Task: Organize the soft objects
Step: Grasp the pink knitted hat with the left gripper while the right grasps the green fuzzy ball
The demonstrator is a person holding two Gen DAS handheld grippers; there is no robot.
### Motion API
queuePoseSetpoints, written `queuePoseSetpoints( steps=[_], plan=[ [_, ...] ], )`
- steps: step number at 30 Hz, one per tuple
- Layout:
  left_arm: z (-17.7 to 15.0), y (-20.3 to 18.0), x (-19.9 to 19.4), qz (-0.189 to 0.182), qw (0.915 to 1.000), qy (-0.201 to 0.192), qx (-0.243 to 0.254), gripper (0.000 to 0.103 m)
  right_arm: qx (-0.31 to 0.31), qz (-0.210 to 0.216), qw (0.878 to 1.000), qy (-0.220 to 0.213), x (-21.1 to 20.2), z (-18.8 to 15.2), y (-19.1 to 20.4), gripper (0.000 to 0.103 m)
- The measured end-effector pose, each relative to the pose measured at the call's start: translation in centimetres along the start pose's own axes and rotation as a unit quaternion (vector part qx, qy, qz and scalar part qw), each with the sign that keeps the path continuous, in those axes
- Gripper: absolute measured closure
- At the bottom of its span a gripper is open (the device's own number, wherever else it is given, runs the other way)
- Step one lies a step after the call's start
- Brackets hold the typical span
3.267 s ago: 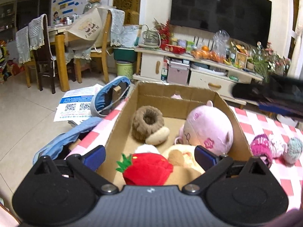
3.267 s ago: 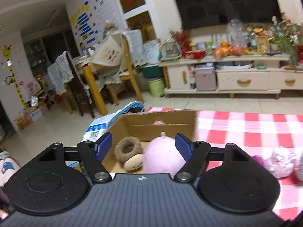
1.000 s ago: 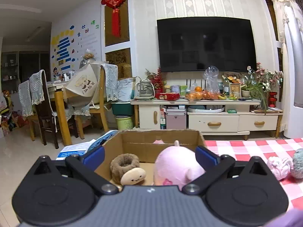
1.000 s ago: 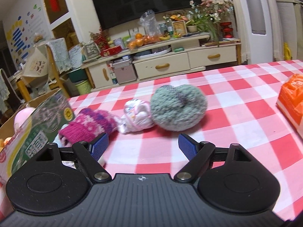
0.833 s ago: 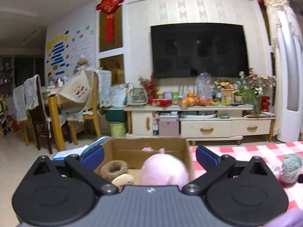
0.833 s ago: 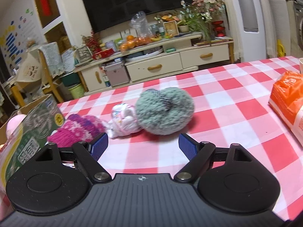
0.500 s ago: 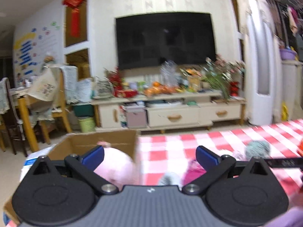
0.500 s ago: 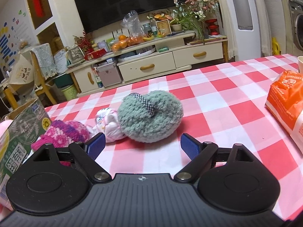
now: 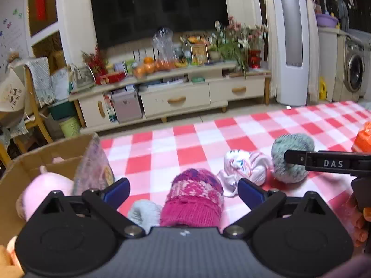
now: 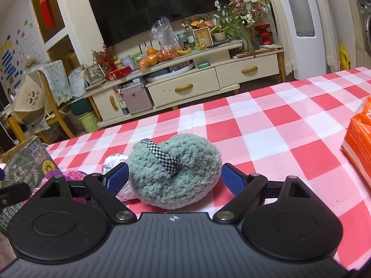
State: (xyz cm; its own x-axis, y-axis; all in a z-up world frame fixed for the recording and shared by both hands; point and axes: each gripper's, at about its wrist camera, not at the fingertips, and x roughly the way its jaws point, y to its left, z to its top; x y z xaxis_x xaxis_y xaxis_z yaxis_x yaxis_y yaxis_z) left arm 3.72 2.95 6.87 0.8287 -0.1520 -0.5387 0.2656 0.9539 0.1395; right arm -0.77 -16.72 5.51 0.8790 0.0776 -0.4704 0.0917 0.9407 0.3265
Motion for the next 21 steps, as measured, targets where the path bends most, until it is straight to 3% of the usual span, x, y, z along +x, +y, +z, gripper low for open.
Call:
queuePoseSetpoints(
  steps=[6, 14, 21],
  plan=[
    [0.0, -0.4, 2.4, -0.005, 0.999, 0.043, 0.006, 0.006, -0.002, 0.016, 1.0, 0.022, 1.3, 0.1, 0.0, 0.0],
    [-0.3, -0.9, 4.2, -0.013, 0.997, 0.076, 0.004, 0.029, 0.017, 0.028, 0.999, 0.035, 2.0, -0.2, -0.3, 0.0],
    [-0.4, -1.8, 4.1, -0.012, 0.9972, 0.073, 0.01, 0.037, 0.018, 0.037, 0.998, 0.038, 1.9, -0.4, -0.2, 0.0]
  ],
)
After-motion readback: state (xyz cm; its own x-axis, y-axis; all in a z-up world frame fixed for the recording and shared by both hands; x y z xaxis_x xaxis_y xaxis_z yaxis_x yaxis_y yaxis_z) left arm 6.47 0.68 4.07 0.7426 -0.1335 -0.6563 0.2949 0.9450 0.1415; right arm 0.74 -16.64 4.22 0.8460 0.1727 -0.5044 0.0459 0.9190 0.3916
